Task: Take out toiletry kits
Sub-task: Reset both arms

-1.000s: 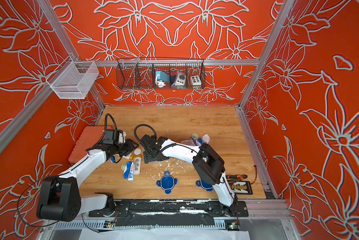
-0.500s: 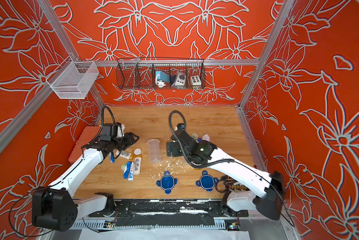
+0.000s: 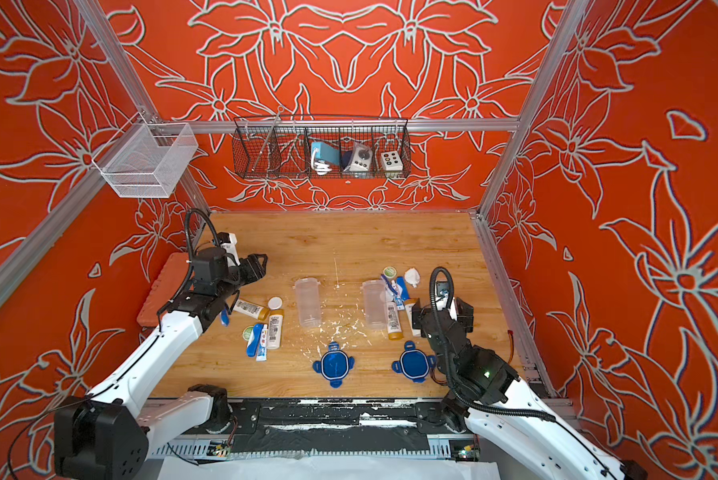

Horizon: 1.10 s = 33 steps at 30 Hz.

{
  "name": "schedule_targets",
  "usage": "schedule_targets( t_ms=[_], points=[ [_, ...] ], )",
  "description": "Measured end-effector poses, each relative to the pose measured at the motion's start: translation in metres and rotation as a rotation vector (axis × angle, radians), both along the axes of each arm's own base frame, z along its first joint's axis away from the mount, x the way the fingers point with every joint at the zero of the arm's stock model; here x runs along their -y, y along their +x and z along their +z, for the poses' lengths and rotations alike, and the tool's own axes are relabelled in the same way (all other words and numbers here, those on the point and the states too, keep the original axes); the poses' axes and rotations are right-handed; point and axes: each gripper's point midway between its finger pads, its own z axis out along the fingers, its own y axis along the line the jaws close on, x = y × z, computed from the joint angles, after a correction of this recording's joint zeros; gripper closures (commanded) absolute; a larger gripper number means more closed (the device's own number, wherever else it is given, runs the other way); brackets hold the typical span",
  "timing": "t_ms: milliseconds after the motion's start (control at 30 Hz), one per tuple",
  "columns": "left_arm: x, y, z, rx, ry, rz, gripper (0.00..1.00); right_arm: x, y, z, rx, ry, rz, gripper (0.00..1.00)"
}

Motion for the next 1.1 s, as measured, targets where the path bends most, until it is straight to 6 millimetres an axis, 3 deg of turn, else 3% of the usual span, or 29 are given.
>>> schedule_targets(
  t_ms=[100, 300, 500, 600, 733, 833, 900, 967, 1000, 1100],
  points=[
    [-0.021, -0.004, -0.028, 0.019, 0.114, 0.076, 0.30, 0.028, 0.010, -0.013, -0.006, -0.029, -0.132, 0.02],
    [-0.050, -0.023, -0.084, 0.020, 0.262, 0.174, 0.29, 0.086, 0.026, -0.064, -0.083, -0.078, -0.395, 0.02],
    [-0.054, -0.022, -0.108, 0.033, 0.299, 0.171, 0.29, 0.106, 0.054, -0.100, -0.123, -0.127, -0.467, 0.03],
    [-0.058, -0.018, -0.110, 0.060, 0.311, 0.173, 0.32, 0.109, 0.066, -0.114, -0.114, -0.102, -0.444, 0.02],
    [-0.056, -0.020, -0.107, 0.142, 0.322, 0.147, 0.30, 0.099, 0.092, -0.126, -0.076, -0.046, -0.326, 0.02],
    [-0.046, -0.026, -0.119, 0.146, 0.332, 0.082, 0.28, 0.082, 0.115, -0.142, -0.073, -0.024, -0.197, 0.02],
    [-0.040, -0.026, -0.123, 0.149, 0.336, 0.043, 0.27, 0.069, 0.119, -0.153, -0.104, -0.015, -0.112, 0.03],
    [-0.037, -0.024, -0.118, 0.173, 0.335, 0.025, 0.26, 0.062, 0.125, -0.148, -0.079, 0.002, -0.062, 0.03],
    [-0.036, -0.024, -0.115, 0.186, 0.337, 0.019, 0.06, 0.061, 0.127, -0.144, -0.066, 0.009, -0.048, 0.03],
    [-0.033, -0.022, -0.109, 0.214, 0.340, 0.007, 0.01, 0.058, 0.134, -0.137, -0.042, 0.023, -0.022, 0.03]
  ],
)
